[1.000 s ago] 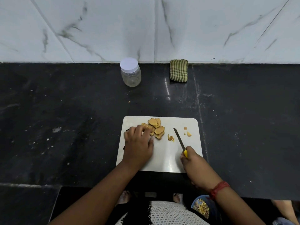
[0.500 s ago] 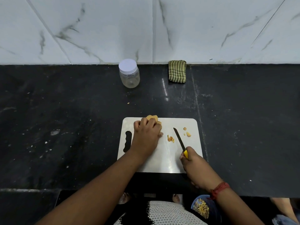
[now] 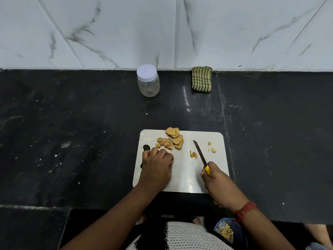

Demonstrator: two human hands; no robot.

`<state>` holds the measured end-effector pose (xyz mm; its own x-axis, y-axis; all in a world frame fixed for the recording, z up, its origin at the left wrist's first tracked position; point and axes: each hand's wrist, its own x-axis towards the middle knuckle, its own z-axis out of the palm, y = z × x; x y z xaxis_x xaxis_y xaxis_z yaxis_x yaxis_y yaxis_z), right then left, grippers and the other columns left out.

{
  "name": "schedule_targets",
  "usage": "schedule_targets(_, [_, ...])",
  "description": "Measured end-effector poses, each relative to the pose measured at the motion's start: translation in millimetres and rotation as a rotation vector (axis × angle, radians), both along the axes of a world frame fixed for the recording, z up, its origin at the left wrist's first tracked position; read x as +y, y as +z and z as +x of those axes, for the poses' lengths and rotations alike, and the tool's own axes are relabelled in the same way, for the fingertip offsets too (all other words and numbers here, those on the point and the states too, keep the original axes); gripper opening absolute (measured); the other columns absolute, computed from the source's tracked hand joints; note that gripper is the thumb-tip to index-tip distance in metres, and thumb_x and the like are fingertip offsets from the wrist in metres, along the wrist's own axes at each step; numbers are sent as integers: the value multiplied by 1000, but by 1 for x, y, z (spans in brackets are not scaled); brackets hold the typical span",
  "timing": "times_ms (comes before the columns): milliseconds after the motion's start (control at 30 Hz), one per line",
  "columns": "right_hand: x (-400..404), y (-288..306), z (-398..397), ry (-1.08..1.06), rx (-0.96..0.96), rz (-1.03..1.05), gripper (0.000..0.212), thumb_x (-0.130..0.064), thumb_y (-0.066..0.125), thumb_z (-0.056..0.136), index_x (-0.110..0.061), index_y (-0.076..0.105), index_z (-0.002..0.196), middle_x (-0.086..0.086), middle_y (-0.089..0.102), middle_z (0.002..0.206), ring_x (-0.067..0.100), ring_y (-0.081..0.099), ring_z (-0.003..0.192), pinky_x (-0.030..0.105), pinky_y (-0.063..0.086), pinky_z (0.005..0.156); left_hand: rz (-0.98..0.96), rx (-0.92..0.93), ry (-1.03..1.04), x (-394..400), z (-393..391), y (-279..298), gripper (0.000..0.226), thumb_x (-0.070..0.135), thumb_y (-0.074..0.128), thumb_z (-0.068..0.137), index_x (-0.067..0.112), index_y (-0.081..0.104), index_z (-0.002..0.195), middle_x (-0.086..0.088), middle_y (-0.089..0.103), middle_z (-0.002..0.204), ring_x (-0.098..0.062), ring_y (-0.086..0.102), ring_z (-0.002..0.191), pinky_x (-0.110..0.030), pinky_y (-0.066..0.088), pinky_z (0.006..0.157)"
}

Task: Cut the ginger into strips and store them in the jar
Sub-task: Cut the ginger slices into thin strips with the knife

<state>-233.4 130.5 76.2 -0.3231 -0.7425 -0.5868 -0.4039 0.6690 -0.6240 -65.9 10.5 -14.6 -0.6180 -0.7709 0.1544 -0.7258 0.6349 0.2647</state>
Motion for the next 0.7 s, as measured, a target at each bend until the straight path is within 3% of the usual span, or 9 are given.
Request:
schedule_targets(167, [-1,1,2,8,-14,-1,17,-30,36,101,-15,38,95,10,49,67,18,40,40,19,31,34,111,-34,44,4,-6,4,22,47,54,99,30,66,90,15,64,93,-12,52,93,-38,29,93])
schedule_targets(367, [3,-2,-1,-9,-2,-3,16,-32,37,101,-17,38,94,11,51,70,18,41,41,21,33,34,117,-56,32,5,-28,8,23,41,54,98,24,64,87,8,66,90,-17,55,93,-40,33,91])
schedule_targets(533, [8,-1,-3,-40,-8,-20,16,-32,38,100,-18,38,93,11,50,70,18,40,41,20,32,34,194,-126,2,-2,-59,20,29,39,44,104,19,65,105,1,67,108,-19,57,103,-42,36,102])
schedule_targets(700, [16,-3,-9,-79,-33,-29,15,-31,40,100,-18,40,93,11,50,68,18,40,42,22,34,36,167,4,12,2,-47,22,24,37,46,102,20,62,96,4,64,96,-17,57,92,-42,43,93])
